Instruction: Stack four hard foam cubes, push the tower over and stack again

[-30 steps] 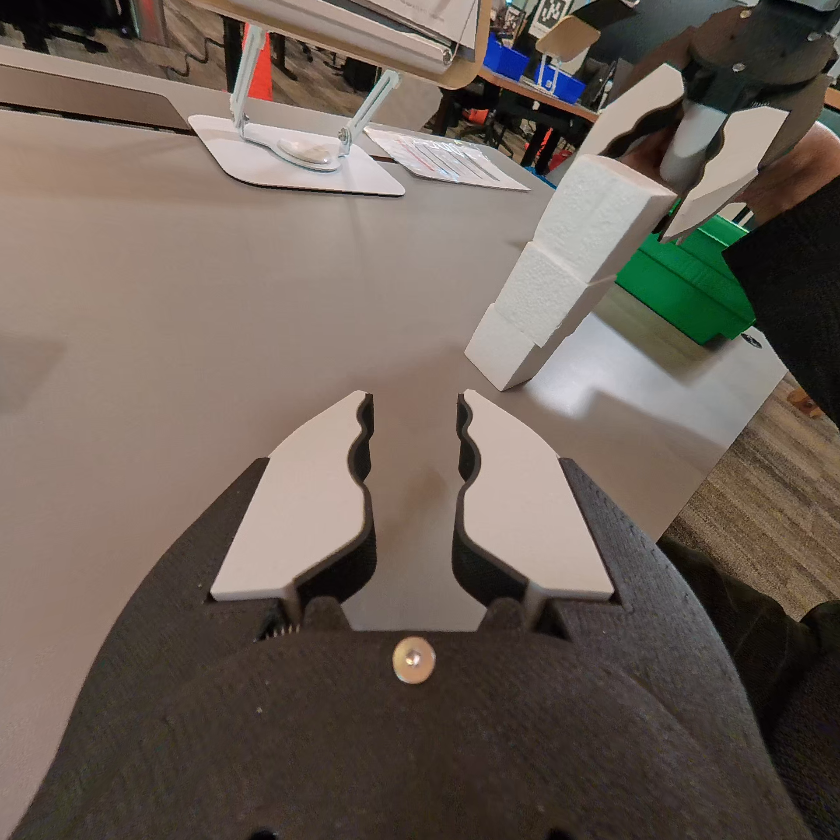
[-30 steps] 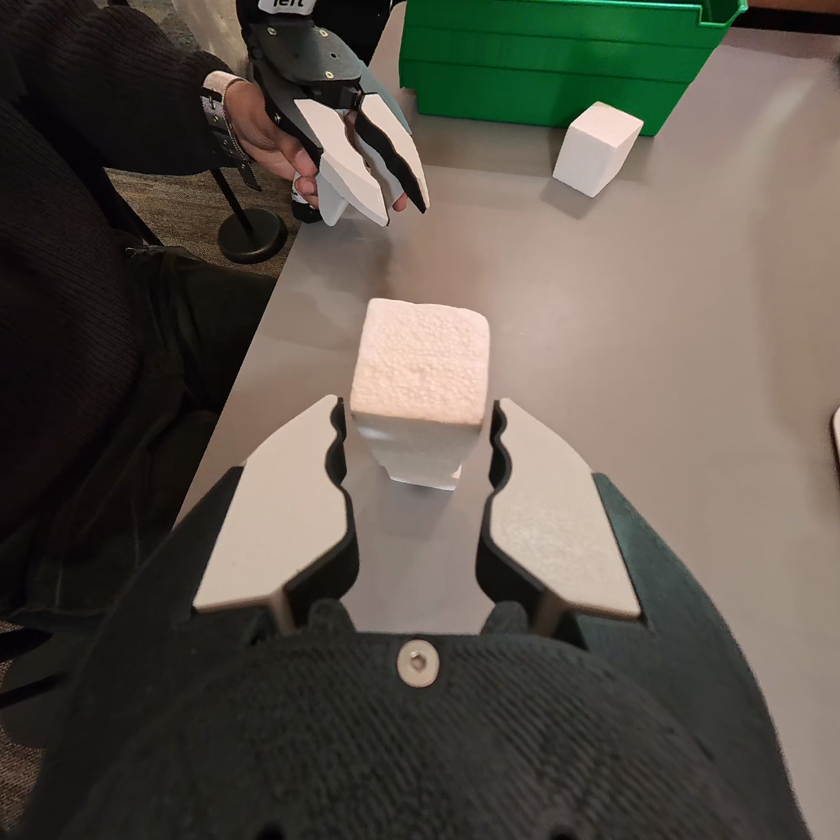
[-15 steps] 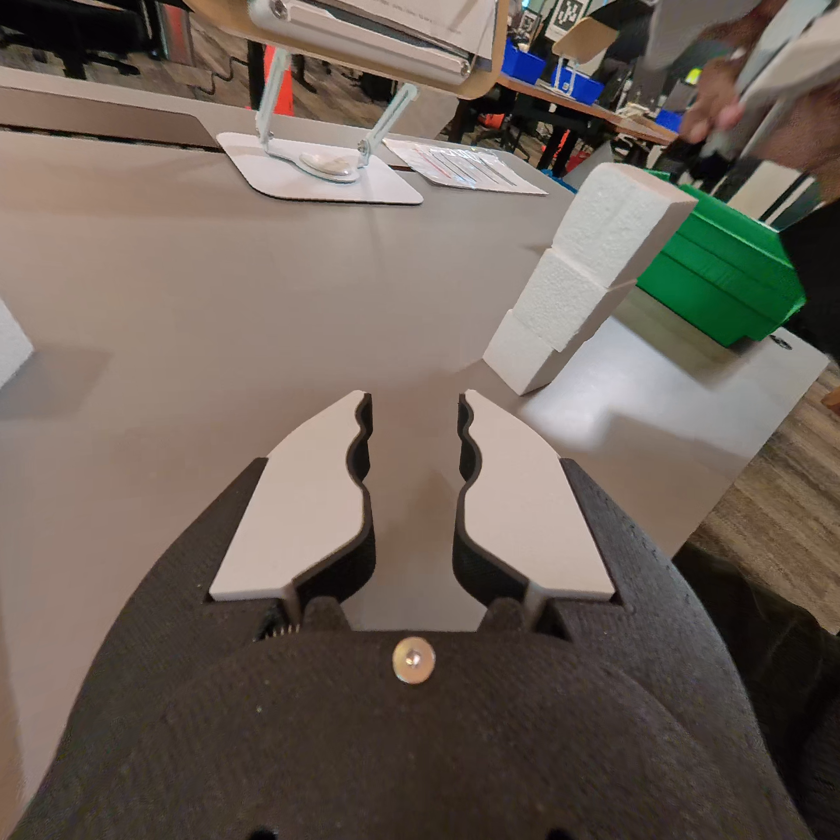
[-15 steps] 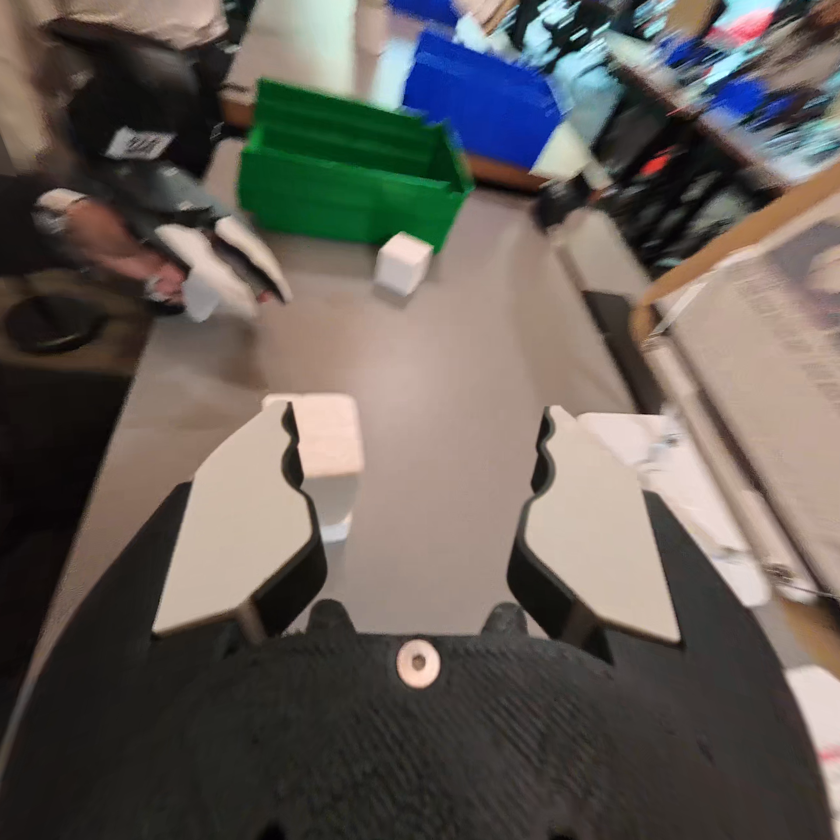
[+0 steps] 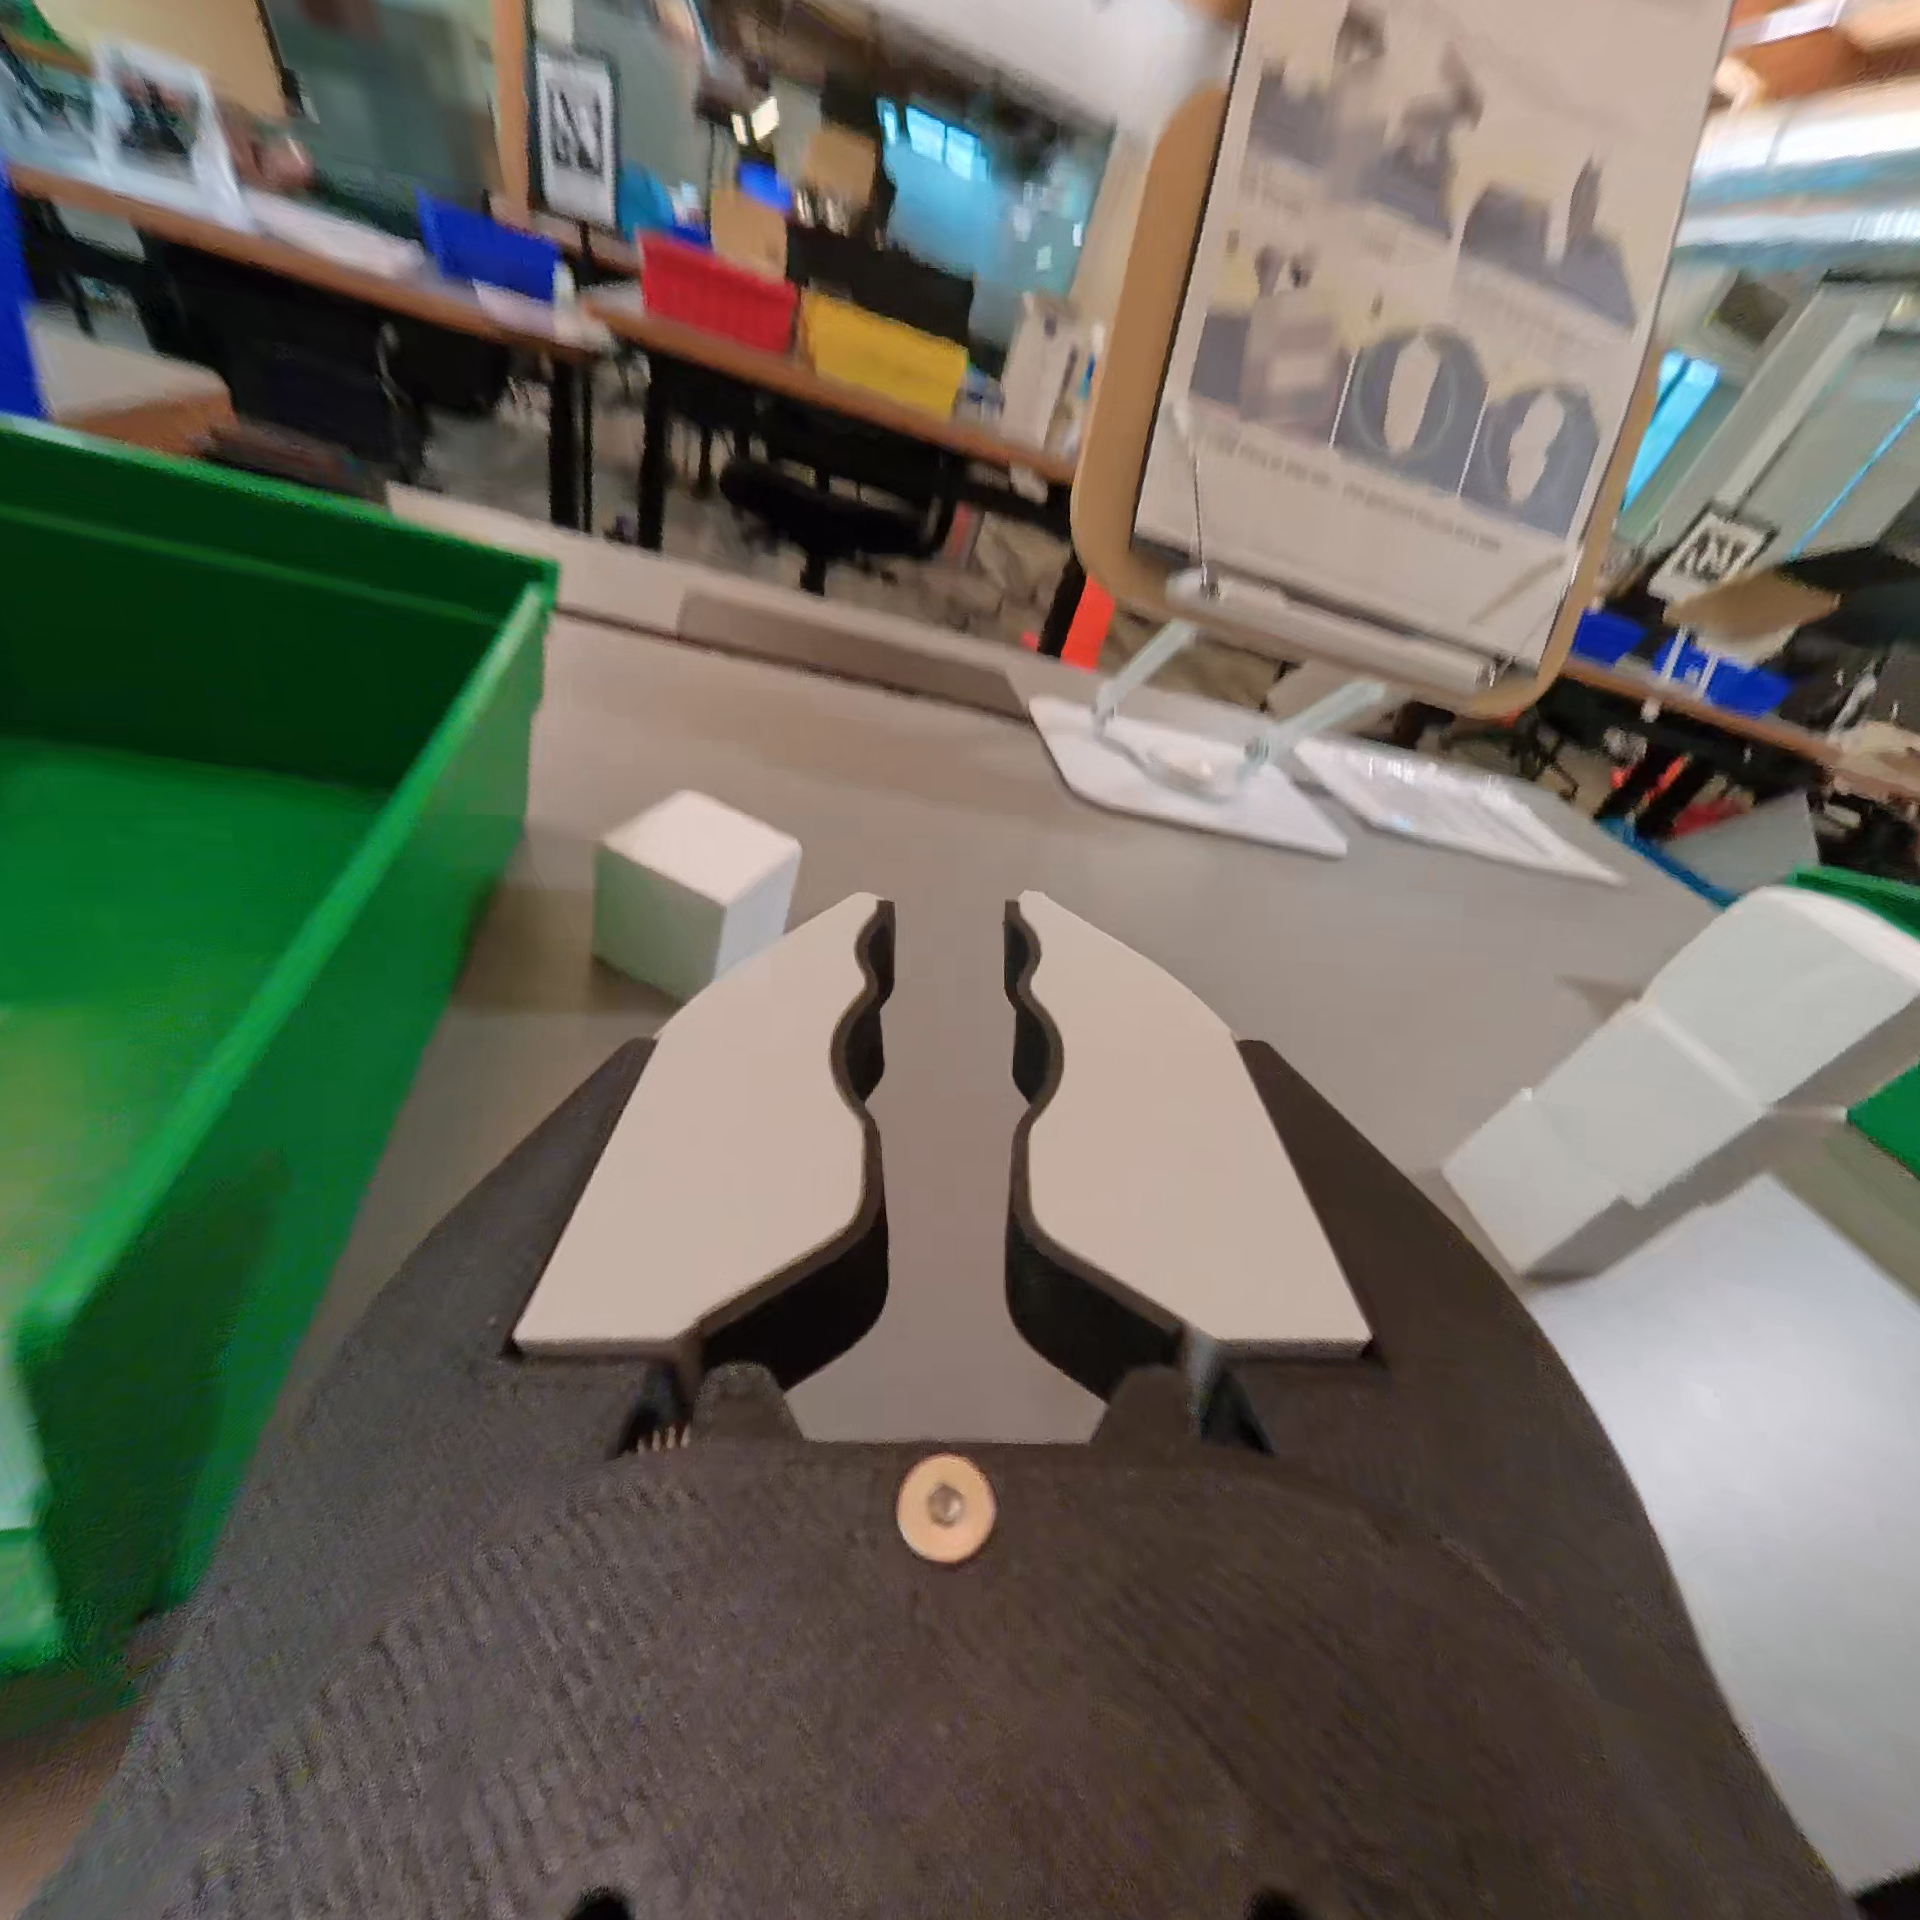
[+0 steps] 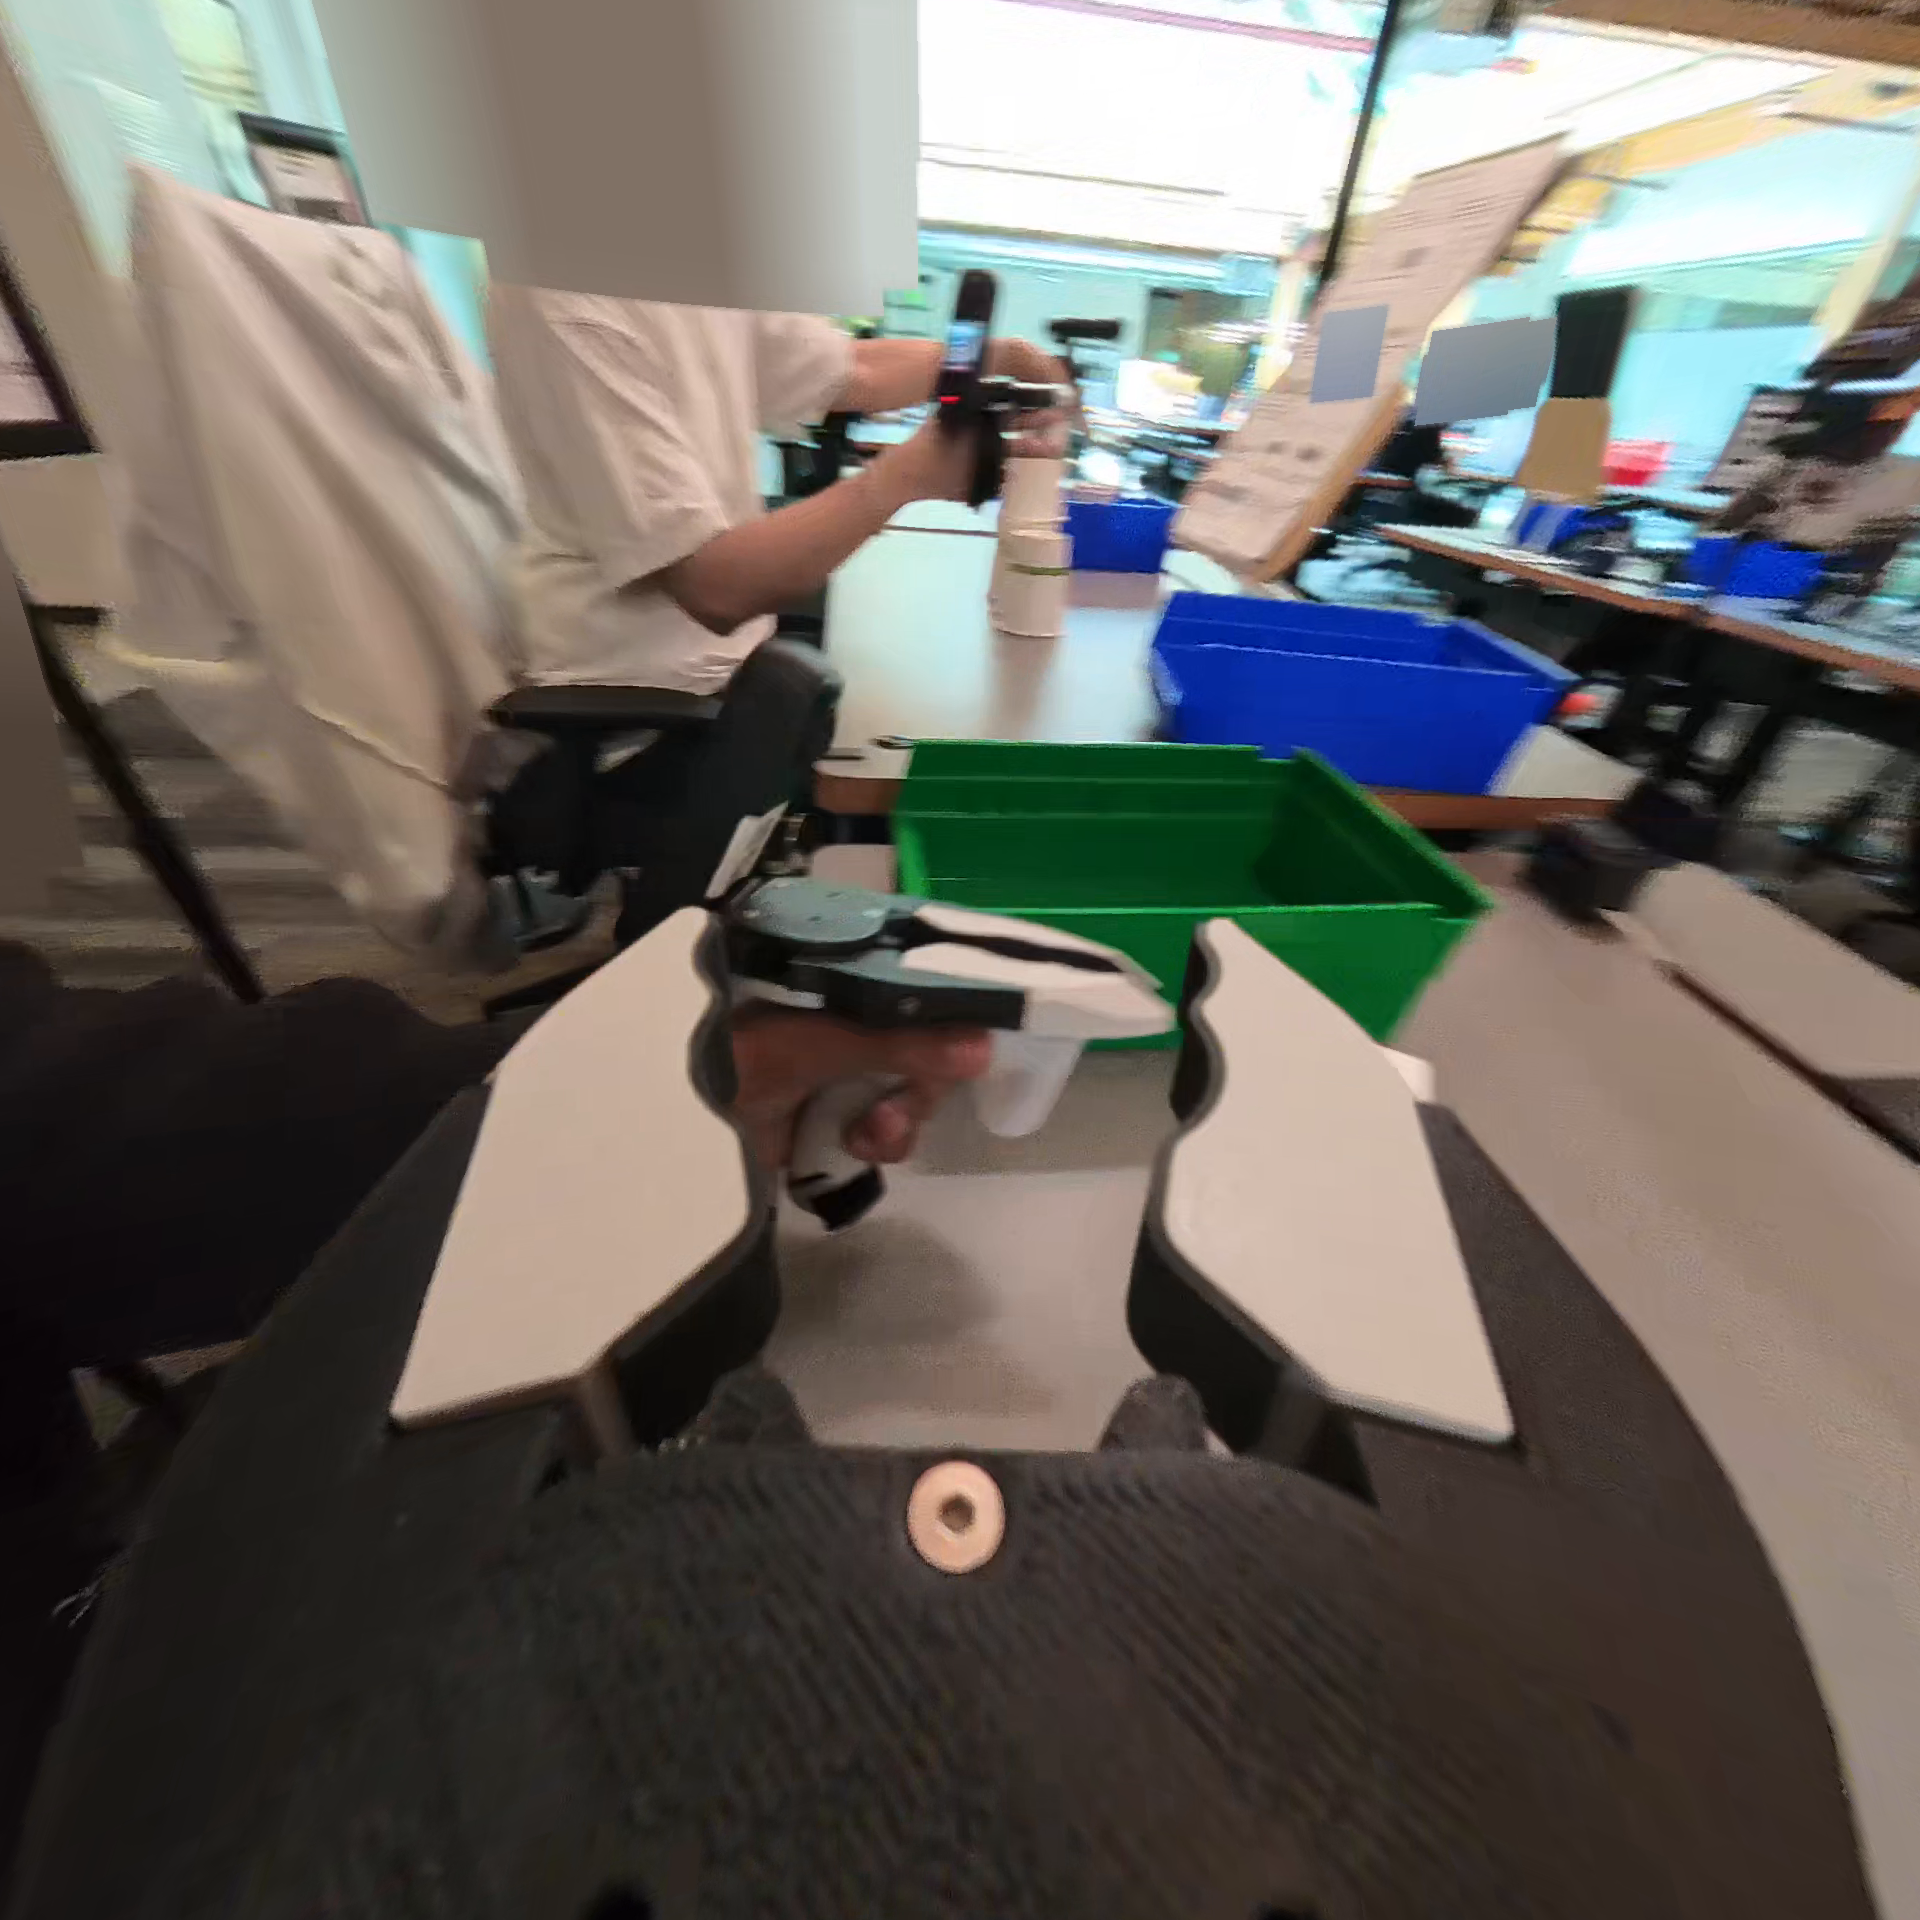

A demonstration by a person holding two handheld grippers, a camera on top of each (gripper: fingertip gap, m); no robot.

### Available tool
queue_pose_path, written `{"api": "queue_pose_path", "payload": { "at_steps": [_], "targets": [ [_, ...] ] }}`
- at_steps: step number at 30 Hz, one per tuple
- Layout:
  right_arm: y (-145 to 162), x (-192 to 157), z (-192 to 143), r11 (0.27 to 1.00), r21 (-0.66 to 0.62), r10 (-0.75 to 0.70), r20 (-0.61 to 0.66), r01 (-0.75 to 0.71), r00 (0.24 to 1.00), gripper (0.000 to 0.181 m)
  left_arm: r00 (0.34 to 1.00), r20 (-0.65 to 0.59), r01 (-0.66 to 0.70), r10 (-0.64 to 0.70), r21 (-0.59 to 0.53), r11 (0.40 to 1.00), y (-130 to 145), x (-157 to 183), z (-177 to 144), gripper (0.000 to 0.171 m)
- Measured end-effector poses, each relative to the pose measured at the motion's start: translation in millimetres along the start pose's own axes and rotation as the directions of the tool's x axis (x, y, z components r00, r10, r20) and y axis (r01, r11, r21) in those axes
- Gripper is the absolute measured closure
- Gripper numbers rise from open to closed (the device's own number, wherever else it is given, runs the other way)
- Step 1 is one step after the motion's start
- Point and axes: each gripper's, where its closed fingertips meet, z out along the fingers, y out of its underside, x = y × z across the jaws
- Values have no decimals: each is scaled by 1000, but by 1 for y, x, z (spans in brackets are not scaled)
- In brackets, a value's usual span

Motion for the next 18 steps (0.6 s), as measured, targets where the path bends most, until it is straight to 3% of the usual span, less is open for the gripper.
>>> {"api": "queue_pose_path", "payload": {
  "at_steps": [2, 5, 8, 10, 13, 18],
  "targets": [
    [28, -2, 34, 999, -31, -14, 5, 14, 1000, 105, 999, 44, -10, 7, 68, 998, -15, -8, -8, 154],
    [39, 47, 61, 997, 17, -75, -193, 79, 978, 104, 991, 137, -30, 13, 125, 992, -28, -30, -18, 152],
    [54, 99, 78, 995, 91, -10, -345, 44, 938, 107, 981, 192, -36, 4, 162, 986, -37, -46, -25, 149],
    [85, 120, 96, 1000, 14, 21, -341, -17, 940, 94, 981, 195, -49, 15, 167, 985, -39, -47, -24, 149],
    [132, 142, 114, 984, -157, 22, -351, -81, 936, 97, 980, 191, -82, 50, 164, 983, -39, -41, -20, 147],
    [162, 176, 119, 938, -249, 109, -452, -242, 885, 101, 982, 160, -130, 104, 168, 977, -38, -28, -15, 149]
  ]
}}
